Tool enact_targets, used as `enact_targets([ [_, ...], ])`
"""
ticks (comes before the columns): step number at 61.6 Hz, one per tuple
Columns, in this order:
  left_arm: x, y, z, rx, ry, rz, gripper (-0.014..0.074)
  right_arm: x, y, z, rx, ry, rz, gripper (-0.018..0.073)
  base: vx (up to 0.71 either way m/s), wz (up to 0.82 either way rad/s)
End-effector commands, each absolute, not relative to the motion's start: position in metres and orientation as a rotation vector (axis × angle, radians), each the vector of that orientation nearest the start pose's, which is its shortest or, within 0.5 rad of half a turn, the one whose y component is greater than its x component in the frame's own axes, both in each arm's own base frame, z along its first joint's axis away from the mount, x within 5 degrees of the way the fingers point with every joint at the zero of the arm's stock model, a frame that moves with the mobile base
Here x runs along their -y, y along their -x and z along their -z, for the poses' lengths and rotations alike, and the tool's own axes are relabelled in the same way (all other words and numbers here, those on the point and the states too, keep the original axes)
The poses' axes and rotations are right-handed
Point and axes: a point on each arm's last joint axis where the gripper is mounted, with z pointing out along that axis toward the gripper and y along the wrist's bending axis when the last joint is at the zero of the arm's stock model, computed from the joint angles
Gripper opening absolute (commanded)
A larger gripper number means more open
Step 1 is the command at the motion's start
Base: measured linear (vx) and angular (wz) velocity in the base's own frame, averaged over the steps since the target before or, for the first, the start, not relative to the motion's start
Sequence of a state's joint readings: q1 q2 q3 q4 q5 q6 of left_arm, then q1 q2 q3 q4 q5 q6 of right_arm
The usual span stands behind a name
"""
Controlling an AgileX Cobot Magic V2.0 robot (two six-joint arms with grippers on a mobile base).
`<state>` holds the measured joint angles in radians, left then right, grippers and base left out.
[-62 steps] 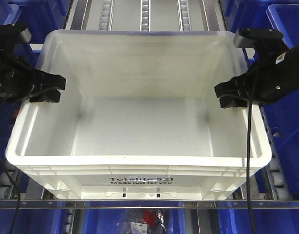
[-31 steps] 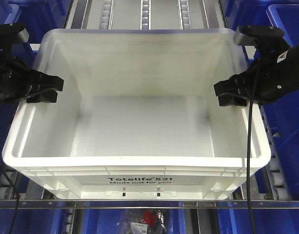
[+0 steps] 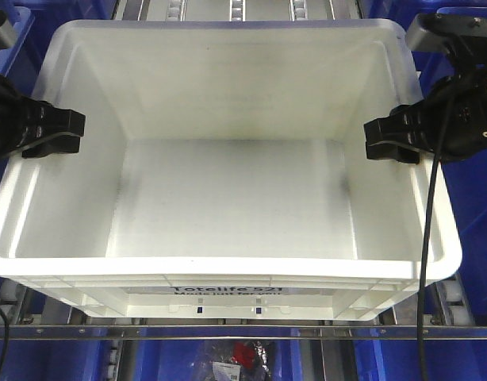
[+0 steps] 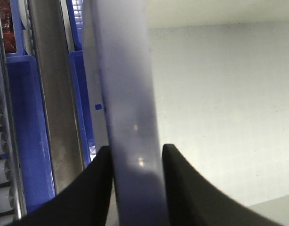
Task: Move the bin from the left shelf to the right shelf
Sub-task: 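Pull the gripped crate off the roller shelf toward the robot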
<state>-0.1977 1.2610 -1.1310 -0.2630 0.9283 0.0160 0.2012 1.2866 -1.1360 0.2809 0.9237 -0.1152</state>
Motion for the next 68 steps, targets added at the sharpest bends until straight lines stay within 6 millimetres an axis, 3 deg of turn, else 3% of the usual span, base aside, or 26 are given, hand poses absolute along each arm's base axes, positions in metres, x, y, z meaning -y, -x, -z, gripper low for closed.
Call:
enact_targets([
  [1, 0.0693, -0.2384, -0.3728, -2.354, -0.180, 0.428, -0.0008, -0.0683, -0.2481, -0.3622, -2.392, 0.265, -0.367, -0.0004, 0.00, 0.00],
  [68, 0.0705, -0.2367, -0.3743, -2.350, -0.172, 0.457, -0.0008, -0.0681, -0.2469, -0.3632, -2.388, 0.265, -0.367, -0.0004, 0.00, 0.00],
])
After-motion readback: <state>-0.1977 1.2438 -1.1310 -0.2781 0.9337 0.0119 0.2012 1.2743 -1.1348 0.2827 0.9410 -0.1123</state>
